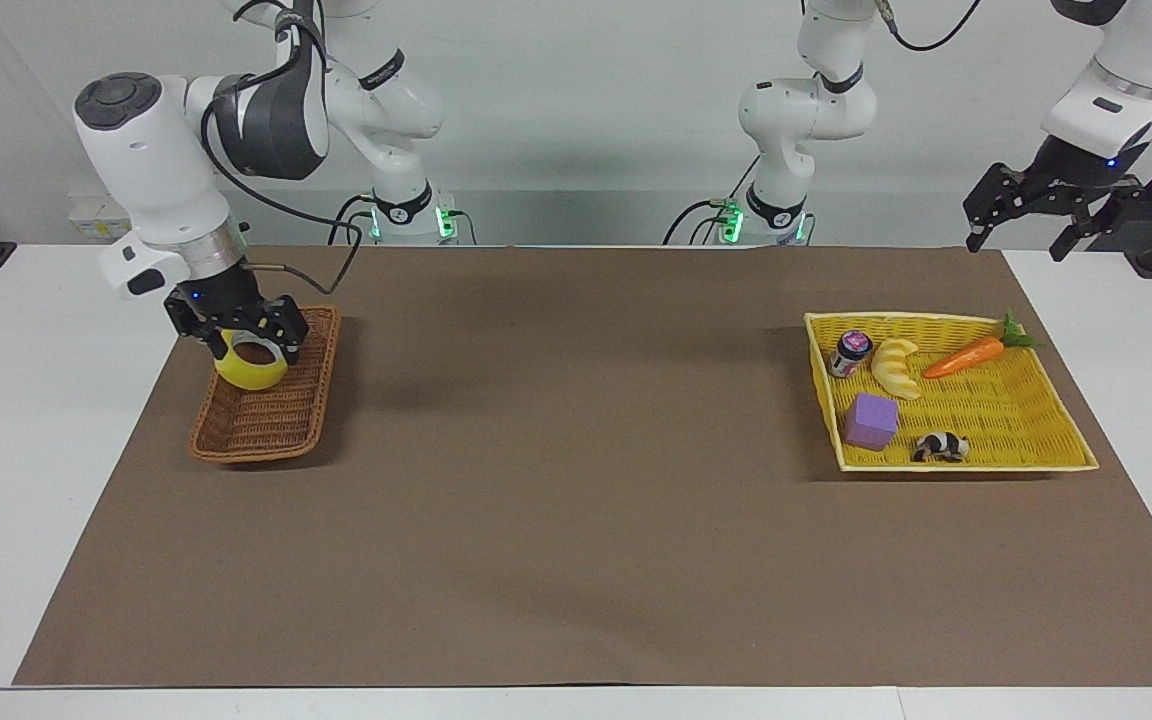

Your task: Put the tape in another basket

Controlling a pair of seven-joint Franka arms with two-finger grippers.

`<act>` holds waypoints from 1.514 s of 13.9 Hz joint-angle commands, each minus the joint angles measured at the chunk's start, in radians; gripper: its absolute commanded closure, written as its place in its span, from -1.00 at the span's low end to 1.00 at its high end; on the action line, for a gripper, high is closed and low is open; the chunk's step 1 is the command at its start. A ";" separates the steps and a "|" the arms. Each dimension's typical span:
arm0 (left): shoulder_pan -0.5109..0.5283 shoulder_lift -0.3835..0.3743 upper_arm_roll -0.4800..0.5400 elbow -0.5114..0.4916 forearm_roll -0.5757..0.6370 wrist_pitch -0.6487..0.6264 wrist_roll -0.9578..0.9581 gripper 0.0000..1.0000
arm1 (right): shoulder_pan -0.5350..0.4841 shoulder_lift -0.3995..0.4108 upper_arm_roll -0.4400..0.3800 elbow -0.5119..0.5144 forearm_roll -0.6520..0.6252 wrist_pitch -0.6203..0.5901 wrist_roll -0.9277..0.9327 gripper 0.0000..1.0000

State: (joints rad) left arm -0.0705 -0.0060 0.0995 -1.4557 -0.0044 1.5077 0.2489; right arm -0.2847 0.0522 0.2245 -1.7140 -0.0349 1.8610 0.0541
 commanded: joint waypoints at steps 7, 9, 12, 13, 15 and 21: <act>0.008 -0.025 -0.006 -0.026 0.001 -0.006 0.001 -1.00 | 0.088 -0.017 -0.088 0.094 0.035 -0.142 -0.013 -1.00; 0.008 -0.025 -0.006 -0.025 0.001 -0.004 0.001 -1.00 | 0.134 -0.018 -0.106 0.131 0.021 -0.227 -0.013 -1.00; 0.008 -0.025 -0.006 -0.026 0.001 -0.006 0.001 -1.00 | 0.212 -0.034 -0.168 0.177 0.027 -0.325 -0.014 -1.00; 0.008 -0.025 -0.006 -0.026 0.001 -0.006 0.000 -1.00 | 0.229 -0.046 -0.183 0.178 0.030 -0.350 -0.014 -1.00; 0.008 -0.025 -0.006 -0.025 0.001 -0.006 0.001 -1.00 | 0.240 -0.077 -0.197 0.178 0.036 -0.394 -0.019 -1.00; 0.008 -0.025 -0.006 -0.026 0.001 -0.004 0.001 -1.00 | 0.233 -0.106 -0.197 0.175 0.036 -0.431 -0.037 -1.00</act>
State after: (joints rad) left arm -0.0705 -0.0060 0.0995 -1.4558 -0.0044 1.5069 0.2489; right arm -0.0492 -0.0455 0.0393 -1.5349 -0.0195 1.4295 0.0489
